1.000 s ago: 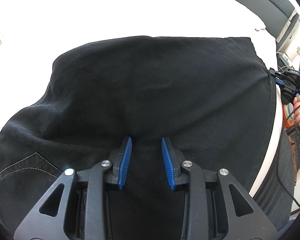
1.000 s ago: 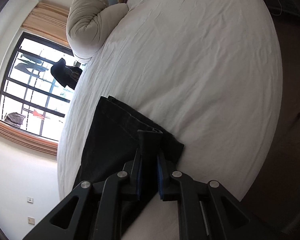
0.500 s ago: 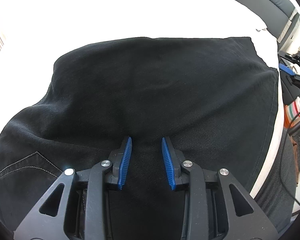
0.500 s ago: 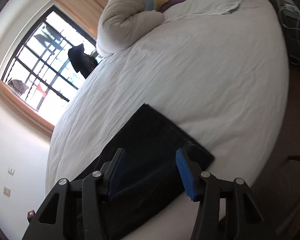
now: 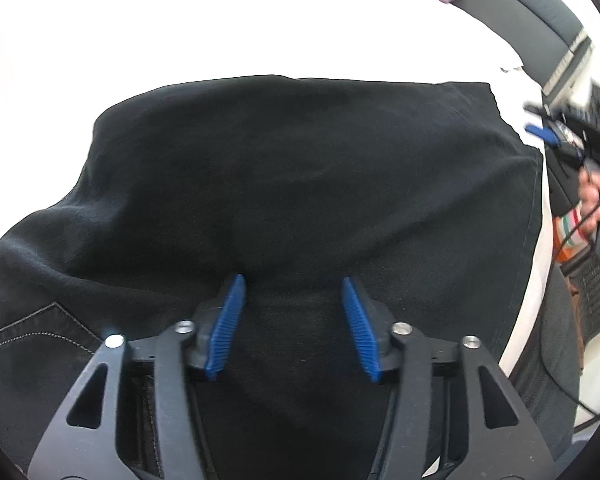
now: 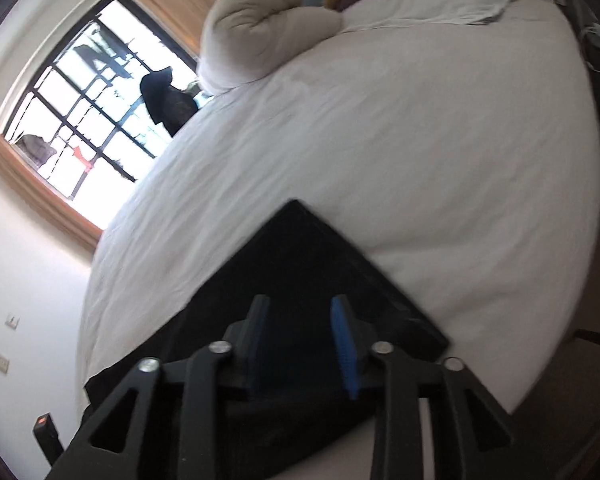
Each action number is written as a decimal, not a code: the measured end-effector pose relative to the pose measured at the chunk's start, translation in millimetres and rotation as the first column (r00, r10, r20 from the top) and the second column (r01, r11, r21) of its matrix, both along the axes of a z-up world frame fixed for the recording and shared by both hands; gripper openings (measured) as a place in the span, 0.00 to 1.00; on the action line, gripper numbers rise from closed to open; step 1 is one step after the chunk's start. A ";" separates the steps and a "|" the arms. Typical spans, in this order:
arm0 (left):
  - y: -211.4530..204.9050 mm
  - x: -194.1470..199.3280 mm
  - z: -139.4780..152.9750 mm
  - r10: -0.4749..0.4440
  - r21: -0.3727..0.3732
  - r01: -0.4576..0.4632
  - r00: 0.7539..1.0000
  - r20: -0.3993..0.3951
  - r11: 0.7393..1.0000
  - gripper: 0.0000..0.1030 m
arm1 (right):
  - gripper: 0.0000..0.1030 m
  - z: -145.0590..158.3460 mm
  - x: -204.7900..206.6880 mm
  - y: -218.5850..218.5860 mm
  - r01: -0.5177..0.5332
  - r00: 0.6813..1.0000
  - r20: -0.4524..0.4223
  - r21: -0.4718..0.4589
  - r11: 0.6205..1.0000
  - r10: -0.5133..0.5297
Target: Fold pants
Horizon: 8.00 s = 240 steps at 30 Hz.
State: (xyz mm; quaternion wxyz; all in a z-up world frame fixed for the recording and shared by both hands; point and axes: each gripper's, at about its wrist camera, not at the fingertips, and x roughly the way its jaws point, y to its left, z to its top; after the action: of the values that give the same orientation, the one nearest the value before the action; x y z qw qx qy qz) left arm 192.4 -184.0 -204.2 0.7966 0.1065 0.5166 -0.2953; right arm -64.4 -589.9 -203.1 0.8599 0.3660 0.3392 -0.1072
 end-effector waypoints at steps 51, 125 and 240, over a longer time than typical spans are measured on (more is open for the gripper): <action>137.1 0.2 18.5 0.201 -0.187 -0.208 0.978 -0.057 0.960 0.29 | 0.50 -35.1 206.3 350.3 -0.805 0.554 -0.010 0.248 0.539 0.832; 123.6 -17.9 4.3 0.232 -0.138 -0.232 0.973 -0.013 0.963 0.29 | 0.39 -71.0 -41.1 -26.5 0.191 0.967 0.032 0.569 0.800 -0.254; 99.9 24.7 -7.8 0.249 -0.300 -0.330 0.928 -0.278 0.895 0.11 | 0.71 27.0 181.7 176.7 -0.714 0.700 0.252 0.227 0.663 0.668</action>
State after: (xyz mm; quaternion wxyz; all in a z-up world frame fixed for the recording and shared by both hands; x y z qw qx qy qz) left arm 217.1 -84.1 -211.9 0.7721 -0.1472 0.5571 -0.2680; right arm 117.3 -413.2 -176.2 0.7902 0.3455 0.4007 0.3092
